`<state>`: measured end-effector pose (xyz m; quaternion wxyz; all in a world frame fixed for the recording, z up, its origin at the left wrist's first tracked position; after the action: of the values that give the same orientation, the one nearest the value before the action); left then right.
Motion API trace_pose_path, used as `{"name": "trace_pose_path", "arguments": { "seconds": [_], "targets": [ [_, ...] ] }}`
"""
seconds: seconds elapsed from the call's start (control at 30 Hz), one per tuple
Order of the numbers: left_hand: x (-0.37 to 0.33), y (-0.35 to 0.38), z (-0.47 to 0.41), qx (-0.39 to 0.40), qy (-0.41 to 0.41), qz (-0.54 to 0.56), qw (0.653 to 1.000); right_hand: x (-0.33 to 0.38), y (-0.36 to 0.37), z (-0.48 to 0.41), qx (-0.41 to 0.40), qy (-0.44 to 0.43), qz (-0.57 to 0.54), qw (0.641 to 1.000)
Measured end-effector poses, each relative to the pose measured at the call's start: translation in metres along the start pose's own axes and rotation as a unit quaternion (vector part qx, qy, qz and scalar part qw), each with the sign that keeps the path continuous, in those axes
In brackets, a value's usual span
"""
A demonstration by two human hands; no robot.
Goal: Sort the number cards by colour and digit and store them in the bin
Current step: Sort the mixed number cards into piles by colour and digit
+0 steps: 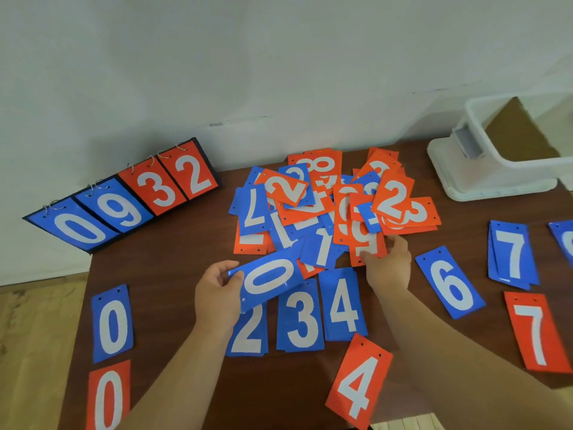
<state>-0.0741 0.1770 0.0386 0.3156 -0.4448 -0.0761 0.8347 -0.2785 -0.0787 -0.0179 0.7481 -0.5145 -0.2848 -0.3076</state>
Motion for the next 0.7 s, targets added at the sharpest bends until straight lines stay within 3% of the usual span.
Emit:
{"name": "trace_pose_path", "arguments": {
  "seconds": [0.13, 0.27, 0.33, 0.43, 0.5, 0.57, 0.63, 0.7],
  "targets": [
    [-0.015, 0.013, 0.015, 0.057, 0.04, -0.013, 0.998, -0.002, -0.044, 0.015, 0.023, -0.036, -0.007, 0.999],
    [-0.044, 0.031, 0.048, 0.161, 0.106, -0.069, 0.979, 0.014, -0.089, 0.025, 0.108, -0.141, 0.054, 0.983],
    [-0.059, 0.043, 0.068, 0.225, 0.155, -0.117, 0.955, 0.04, -0.105, 0.029, 0.18, -0.232, 0.083, 0.952],
    [-0.082, 0.06, 0.096, 0.316, 0.203, -0.212, 0.902, 0.092, -0.116, 0.047, 0.325, -0.34, 0.135, 0.872],
    [-0.093, 0.066, 0.109, 0.361, 0.215, -0.281, 0.863, 0.115, -0.114, 0.061, 0.344, -0.377, 0.12, 0.852],
    [-0.094, 0.063, 0.112, 0.369, 0.205, -0.298, 0.856, 0.126, -0.11, 0.074, 0.282, -0.38, 0.049, 0.879],
    [-0.088, 0.05, 0.108, 0.309, 0.209, -0.271, 0.887, 0.121, -0.105, 0.084, 0.204, -0.346, -0.007, 0.916],
    [-0.077, 0.031, 0.102, 0.233, 0.204, -0.202, 0.929, 0.106, -0.094, 0.094, 0.233, -0.269, -0.035, 0.934]
  ]
}}
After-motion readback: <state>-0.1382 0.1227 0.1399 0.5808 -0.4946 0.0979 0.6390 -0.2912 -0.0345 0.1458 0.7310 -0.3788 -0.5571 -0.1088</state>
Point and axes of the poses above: each hand's wrist, its own z-axis away from the middle knuckle, its own y-axis out of the palm, x = y × z, the point moved 3 cm from there along -z, towards the middle knuckle, and after that the axes turned 8 degrees about -y, right-handed, at the moved point
